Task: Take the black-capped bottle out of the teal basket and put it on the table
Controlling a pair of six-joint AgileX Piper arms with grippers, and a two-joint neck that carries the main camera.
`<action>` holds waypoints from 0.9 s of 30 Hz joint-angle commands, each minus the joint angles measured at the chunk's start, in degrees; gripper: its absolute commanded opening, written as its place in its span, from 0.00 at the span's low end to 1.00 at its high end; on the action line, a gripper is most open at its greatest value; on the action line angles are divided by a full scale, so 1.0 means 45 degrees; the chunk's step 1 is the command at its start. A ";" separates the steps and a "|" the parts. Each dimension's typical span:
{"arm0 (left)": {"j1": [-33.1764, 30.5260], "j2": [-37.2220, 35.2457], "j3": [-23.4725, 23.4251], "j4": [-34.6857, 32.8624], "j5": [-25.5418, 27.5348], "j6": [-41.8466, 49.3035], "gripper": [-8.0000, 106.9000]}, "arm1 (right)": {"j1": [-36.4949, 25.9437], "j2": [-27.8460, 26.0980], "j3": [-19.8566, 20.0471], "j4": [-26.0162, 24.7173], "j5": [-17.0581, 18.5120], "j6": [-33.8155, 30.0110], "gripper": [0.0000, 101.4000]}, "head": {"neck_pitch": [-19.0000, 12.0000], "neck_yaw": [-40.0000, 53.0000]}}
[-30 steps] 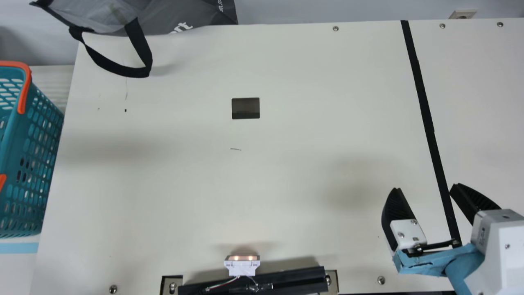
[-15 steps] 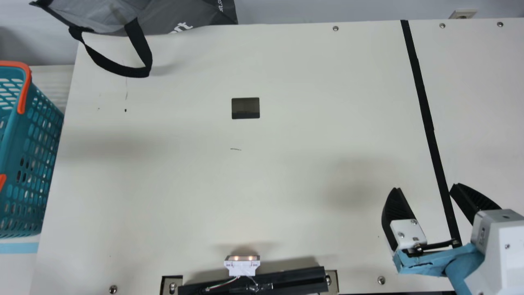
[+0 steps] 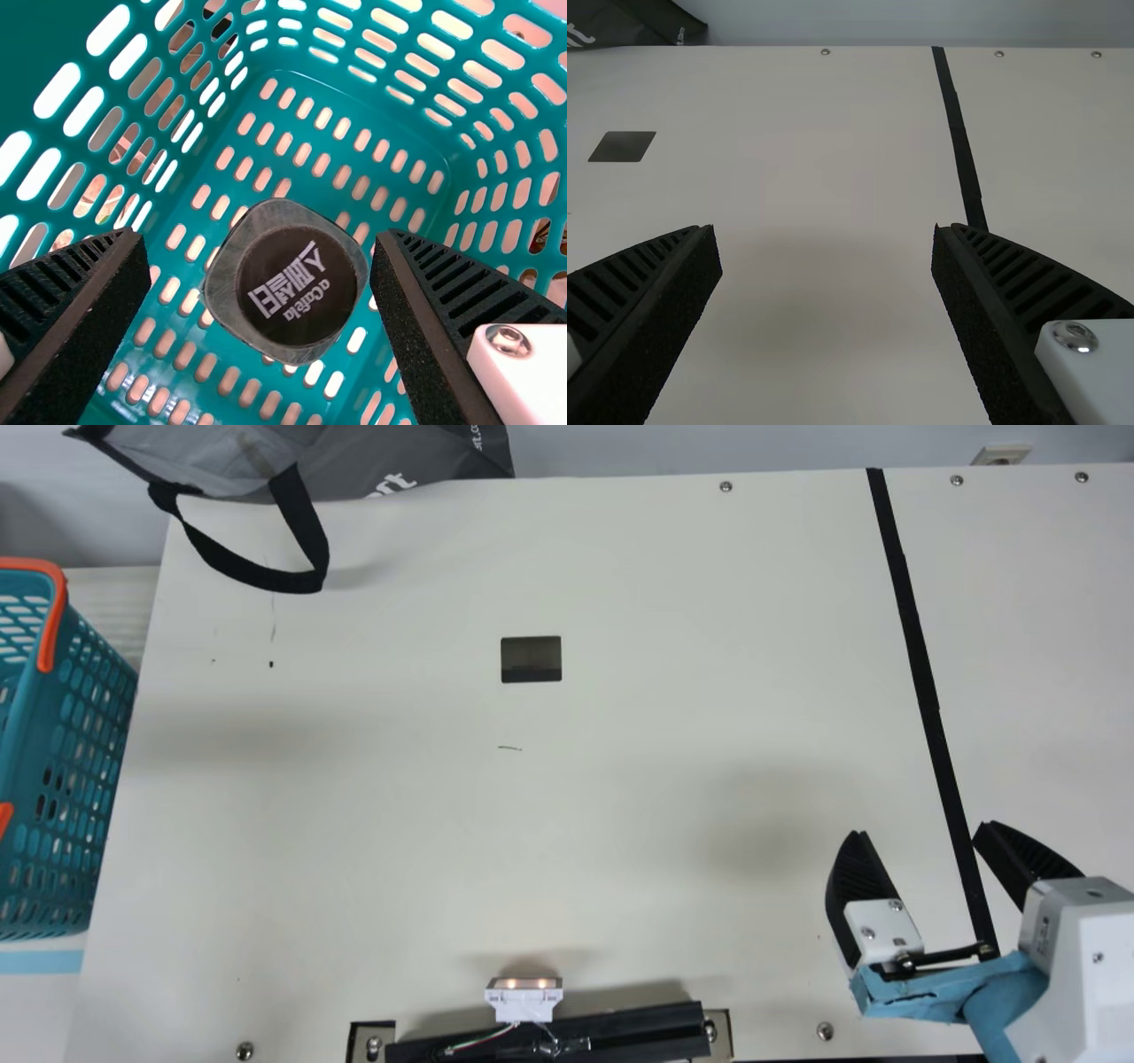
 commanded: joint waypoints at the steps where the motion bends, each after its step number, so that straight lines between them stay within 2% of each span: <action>1: -0.0031 -0.0006 0.0017 -0.0018 0.0001 -0.0006 1.00 | 0.0000 0.0000 0.0000 0.0000 0.0000 0.0000 0.90 | -0.0047 0.0105; 11: -0.0234 -0.0156 0.0291 -0.0070 -0.0029 0.0012 1.00 | 0.0000 0.0000 0.0000 0.0000 0.0000 0.0000 0.90 | -0.0047 0.0105; 12: -0.0256 -0.0166 0.0313 -0.0075 -0.0037 0.0015 0.90 | 0.0000 0.0000 0.0000 0.0000 0.0000 0.0000 0.90 | -0.0047 0.0105; 15: -0.0326 -0.0203 0.0371 -0.0084 -0.0066 0.0016 0.83 | 0.0000 0.0000 0.0000 0.0000 0.0000 0.0000 0.90 | -0.0047 0.0105; 16: -0.0345 -0.0212 0.0382 -0.0085 -0.0074 0.0016 0.77 | 0.0000 0.0000 0.0000 0.0000 0.0000 0.0000 0.90 | -0.0047 0.0105; 17: -0.0363 -0.0221 0.0393 -0.0083 -0.0083 0.0014 0.54 | 0.0000 0.0000 0.0000 0.0013 0.0000 0.0000 0.90 | -0.0047 0.0105; 19: -0.0396 -0.0233 0.0410 -0.0078 -0.0108 0.0017 0.33 | 0.0000 0.0000 0.0000 0.0013 -0.0009 0.0000 0.90 | -0.0047 0.0105; 20: -0.0413 -0.0234 0.0413 -0.0074 -0.0122 0.0015 0.07 | 0.0000 0.0000 0.0000 0.0013 -0.0009 0.0000 0.90 | -0.0047 0.0105; 27: -0.0509 -0.0254 0.0437 -0.0078 -0.0157 -0.0006 0.07 | 0.0000 0.0000 0.0000 0.0013 -0.0009 0.0000 0.90 | -0.0047 0.0105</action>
